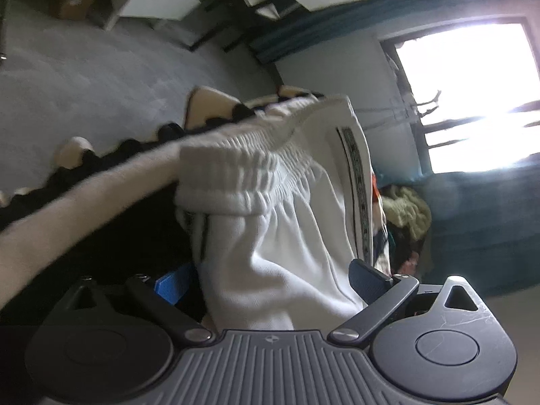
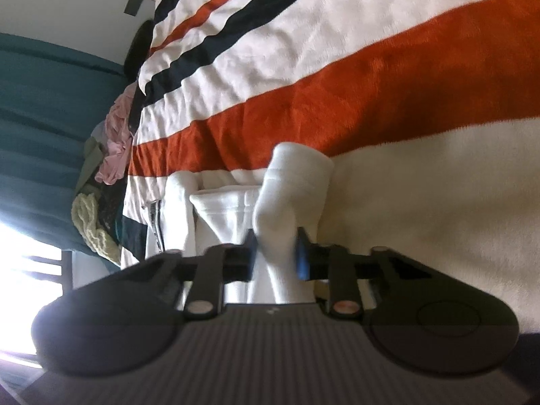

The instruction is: Fold clothes

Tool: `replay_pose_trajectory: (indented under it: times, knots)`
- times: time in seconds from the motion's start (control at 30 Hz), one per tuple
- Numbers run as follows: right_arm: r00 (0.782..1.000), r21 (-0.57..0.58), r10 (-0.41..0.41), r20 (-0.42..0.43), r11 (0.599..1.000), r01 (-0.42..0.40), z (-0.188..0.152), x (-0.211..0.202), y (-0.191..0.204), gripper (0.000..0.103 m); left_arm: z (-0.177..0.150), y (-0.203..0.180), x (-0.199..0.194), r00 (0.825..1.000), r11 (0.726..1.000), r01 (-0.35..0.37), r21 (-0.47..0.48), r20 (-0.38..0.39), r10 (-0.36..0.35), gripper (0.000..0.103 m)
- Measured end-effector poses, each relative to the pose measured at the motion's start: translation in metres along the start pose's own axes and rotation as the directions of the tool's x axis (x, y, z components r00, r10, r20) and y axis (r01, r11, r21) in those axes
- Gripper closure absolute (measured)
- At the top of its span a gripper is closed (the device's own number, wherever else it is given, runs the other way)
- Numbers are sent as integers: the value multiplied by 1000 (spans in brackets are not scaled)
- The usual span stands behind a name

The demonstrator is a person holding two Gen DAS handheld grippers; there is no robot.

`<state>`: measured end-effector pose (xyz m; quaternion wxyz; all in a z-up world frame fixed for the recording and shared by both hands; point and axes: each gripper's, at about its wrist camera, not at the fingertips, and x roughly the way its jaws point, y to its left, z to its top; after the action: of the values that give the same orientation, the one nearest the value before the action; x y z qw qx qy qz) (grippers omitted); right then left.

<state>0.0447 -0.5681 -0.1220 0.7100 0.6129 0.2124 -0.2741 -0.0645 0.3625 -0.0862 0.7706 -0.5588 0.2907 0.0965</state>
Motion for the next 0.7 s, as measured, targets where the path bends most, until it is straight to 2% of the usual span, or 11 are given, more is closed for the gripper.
replay_pose_trajectory:
  times: [0.03,0.07,0.17,0.27,0.37,0.5,0.57,0.67,0.7]
  knots:
    - [1000,1,5,0,1000,-5,0,0,0,88,0,0,6,1000,1000,0,8,-6,0,12]
    - [1000,-4,10,2,1000,-10,0,0,1,95,-1,-2,9,1000,1000,-7,21,4,6,22]
    - [997,-22,65,50,998,-64,-1,-8,6,97,-7,-13,11,999,997,-14,81,53,10,39]
    - [989,-59,114,94,992,-109,-2,-16,14,97,-9,-15,18,998,995,-31,99,55,26,47]
    - [988,-78,124,96,990,-116,-2,-15,17,97,-5,-9,30,999,997,-44,59,27,43,52]
    - [988,-93,125,96,989,-116,-2,-12,19,97,0,-8,37,997,997,-72,33,26,71,60]
    - [989,-98,108,100,990,-98,-3,-10,18,97,2,-7,36,995,995,-96,-4,34,96,75]
    - [990,-85,81,117,994,-71,-2,-12,15,98,4,-1,32,993,990,-101,-95,46,106,88]
    - [988,-89,83,128,993,-72,-2,-14,15,98,4,-1,30,993,990,-92,-105,58,99,89]
